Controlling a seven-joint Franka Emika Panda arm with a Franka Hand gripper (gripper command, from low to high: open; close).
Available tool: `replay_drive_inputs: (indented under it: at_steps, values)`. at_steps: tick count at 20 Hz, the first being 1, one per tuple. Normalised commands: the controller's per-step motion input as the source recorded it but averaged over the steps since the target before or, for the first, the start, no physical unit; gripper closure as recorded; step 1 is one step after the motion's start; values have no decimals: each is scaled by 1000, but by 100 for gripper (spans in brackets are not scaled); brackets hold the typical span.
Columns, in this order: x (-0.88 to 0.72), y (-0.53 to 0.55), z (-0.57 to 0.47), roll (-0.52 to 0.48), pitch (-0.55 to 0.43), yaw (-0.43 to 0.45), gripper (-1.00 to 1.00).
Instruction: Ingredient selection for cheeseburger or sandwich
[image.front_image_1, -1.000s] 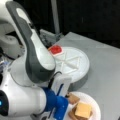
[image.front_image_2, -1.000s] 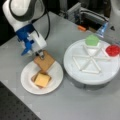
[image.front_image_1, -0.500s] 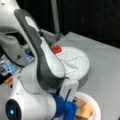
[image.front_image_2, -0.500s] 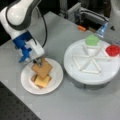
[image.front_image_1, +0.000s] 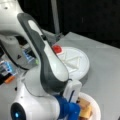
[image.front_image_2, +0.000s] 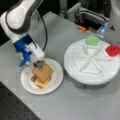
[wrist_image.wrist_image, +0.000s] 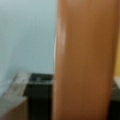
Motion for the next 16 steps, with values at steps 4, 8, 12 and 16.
replay_drive_inputs:
  at_steps: [4, 8, 12, 16]
  values:
    - [199, -113, -88, 232, -120, 51, 100]
    - [186, -122, -76, 207, -123, 57, 100]
    - [181, -129, -53, 213, -130, 51, 100]
    - [191, -123, -41, 186, -116, 44, 100]
